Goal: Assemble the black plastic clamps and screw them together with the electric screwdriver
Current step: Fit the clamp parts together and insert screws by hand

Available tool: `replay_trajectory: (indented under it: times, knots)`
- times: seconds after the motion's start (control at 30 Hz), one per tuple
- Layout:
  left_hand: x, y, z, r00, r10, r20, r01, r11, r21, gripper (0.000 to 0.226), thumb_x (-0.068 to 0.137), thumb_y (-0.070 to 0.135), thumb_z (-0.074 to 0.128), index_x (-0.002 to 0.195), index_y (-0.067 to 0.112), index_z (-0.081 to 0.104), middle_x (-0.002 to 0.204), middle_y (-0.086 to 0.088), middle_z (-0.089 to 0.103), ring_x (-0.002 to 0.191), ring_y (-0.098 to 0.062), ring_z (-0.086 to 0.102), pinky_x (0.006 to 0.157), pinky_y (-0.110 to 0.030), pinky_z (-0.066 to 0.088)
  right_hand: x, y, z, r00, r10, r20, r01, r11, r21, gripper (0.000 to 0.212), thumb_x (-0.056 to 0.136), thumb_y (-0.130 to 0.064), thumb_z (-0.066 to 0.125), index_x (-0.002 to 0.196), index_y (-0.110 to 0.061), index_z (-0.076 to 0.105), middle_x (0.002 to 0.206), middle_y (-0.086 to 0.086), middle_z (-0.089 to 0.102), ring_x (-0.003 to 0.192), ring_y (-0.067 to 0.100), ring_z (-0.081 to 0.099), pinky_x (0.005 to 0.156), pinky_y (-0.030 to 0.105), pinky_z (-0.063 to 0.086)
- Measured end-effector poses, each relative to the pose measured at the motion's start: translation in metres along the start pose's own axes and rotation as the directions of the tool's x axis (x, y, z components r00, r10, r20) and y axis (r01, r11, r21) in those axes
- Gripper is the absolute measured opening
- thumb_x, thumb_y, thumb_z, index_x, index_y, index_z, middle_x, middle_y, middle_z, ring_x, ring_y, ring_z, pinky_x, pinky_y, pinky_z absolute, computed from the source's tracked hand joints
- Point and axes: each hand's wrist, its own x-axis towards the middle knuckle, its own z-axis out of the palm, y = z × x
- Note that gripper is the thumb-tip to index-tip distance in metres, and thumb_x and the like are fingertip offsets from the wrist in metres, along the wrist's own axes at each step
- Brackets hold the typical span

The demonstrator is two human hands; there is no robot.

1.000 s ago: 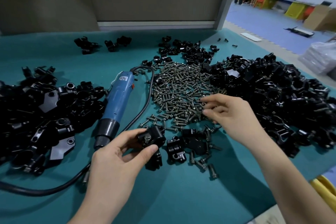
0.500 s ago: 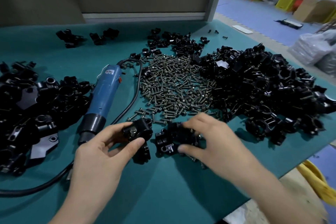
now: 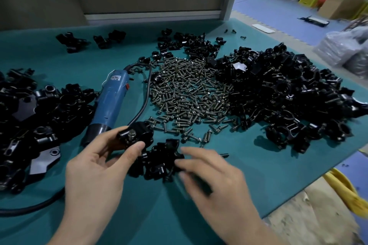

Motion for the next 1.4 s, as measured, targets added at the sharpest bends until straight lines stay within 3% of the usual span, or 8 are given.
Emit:
replay_trajectory:
  times: [0.13, 0.3, 0.5, 0.73, 0.87, 0.93, 1.17, 1.4]
  knots:
    - [-0.001, 0.005, 0.000, 0.999, 0.030, -0.042, -0.031, 0.999, -0.009, 0.028, 0.062, 0.029, 0.074, 0.085, 0.045, 0.073, 0.090, 0.018, 0.074, 0.083, 0.000, 0.070, 0.072, -0.008, 0.051, 0.017, 0.029, -0.033, 0.960, 0.229, -0.159, -0.221, 0.973, 0.068, 0.022, 0.086, 0.000, 0.065, 0.092, -0.019, 0.073, 0.096, -0.010, 0.069, 0.091, -0.002, 0.063, 0.084, 0.009, 0.047]
    - [-0.003, 0.007, 0.001, 0.999, 0.031, -0.039, -0.032, 0.999, -0.026, 0.028, 0.063, 0.029, 0.074, 0.084, 0.046, 0.073, 0.091, 0.017, 0.074, 0.086, -0.002, 0.070, 0.074, -0.009, 0.052, 0.018, 0.040, -0.044, 0.942, 0.331, -0.056, -0.327, 0.943, 0.061, 0.019, 0.083, -0.001, 0.070, 0.089, -0.019, 0.074, 0.085, -0.012, 0.068, 0.083, 0.003, 0.062, 0.075, 0.009, 0.047]
    - [-0.003, 0.008, 0.002, 0.999, 0.030, -0.044, -0.031, 0.999, -0.029, 0.022, 0.065, 0.021, 0.073, 0.083, 0.034, 0.071, 0.087, 0.021, 0.073, 0.082, 0.002, 0.069, 0.071, -0.005, 0.050, 0.013, 0.033, -0.039, 0.887, 0.386, 0.255, -0.394, 0.919, -0.019, 0.037, 0.066, -0.061, 0.063, 0.093, -0.035, 0.066, 0.091, -0.022, 0.060, 0.097, -0.001, 0.051, 0.080, 0.006, 0.034]
    - [-0.005, 0.010, 0.003, 0.998, 0.035, -0.049, -0.037, 0.999, -0.037, 0.024, 0.067, 0.018, 0.072, 0.086, 0.032, 0.068, 0.084, 0.022, 0.073, 0.081, 0.003, 0.069, 0.070, -0.004, 0.049, 0.024, 0.041, -0.043, 0.904, 0.404, 0.144, -0.413, 0.910, 0.039, 0.018, 0.088, -0.009, 0.066, 0.095, -0.025, 0.068, 0.095, -0.014, 0.063, 0.091, -0.003, 0.058, 0.082, 0.018, 0.048]
    - [-0.005, 0.012, 0.004, 0.996, 0.055, -0.064, -0.056, 0.998, -0.015, 0.026, 0.069, 0.018, 0.071, 0.090, 0.032, 0.067, 0.085, 0.024, 0.072, 0.081, 0.004, 0.068, 0.071, -0.004, 0.049, 0.051, 0.022, -0.035, 0.913, 0.238, 0.332, -0.238, 0.970, -0.041, 0.062, 0.083, -0.059, 0.050, 0.138, -0.032, 0.047, 0.137, -0.019, 0.048, 0.127, -0.007, 0.039, 0.108, 0.019, 0.034]
    - [-0.005, 0.012, 0.003, 0.995, 0.057, -0.084, -0.059, 0.998, -0.017, 0.026, 0.069, 0.020, 0.072, 0.092, 0.031, 0.067, 0.088, 0.022, 0.073, 0.083, 0.002, 0.069, 0.073, -0.006, 0.050, 0.055, 0.010, -0.021, 0.871, 0.157, 0.466, -0.115, 0.986, -0.117, 0.070, 0.086, -0.062, 0.046, 0.148, -0.033, 0.032, 0.150, -0.021, 0.032, 0.138, -0.005, 0.024, 0.114, 0.016, 0.018]
    - [-0.005, 0.010, 0.001, 0.993, 0.043, -0.109, -0.049, 0.997, -0.053, 0.027, 0.065, 0.026, 0.073, 0.091, 0.033, 0.070, 0.093, 0.015, 0.074, 0.084, -0.007, 0.071, 0.076, -0.013, 0.054, 0.023, -0.009, -0.003, 0.936, 0.081, 0.343, -0.071, 0.997, -0.041, 0.036, 0.093, -0.043, 0.050, 0.114, -0.022, 0.070, 0.108, -0.014, 0.068, 0.100, 0.005, 0.060, 0.090, 0.025, 0.050]
    - [-0.004, 0.011, 0.002, 0.994, 0.018, -0.106, -0.027, 0.996, -0.081, 0.025, 0.062, 0.026, 0.073, 0.085, 0.035, 0.073, 0.089, 0.016, 0.074, 0.081, -0.003, 0.070, 0.065, -0.007, 0.051, 0.029, -0.001, -0.001, 0.983, 0.060, 0.176, -0.068, 0.997, 0.039, 0.032, 0.092, -0.042, 0.055, 0.109, -0.021, 0.071, 0.108, -0.013, 0.068, 0.106, 0.004, 0.059, 0.093, 0.024, 0.048]
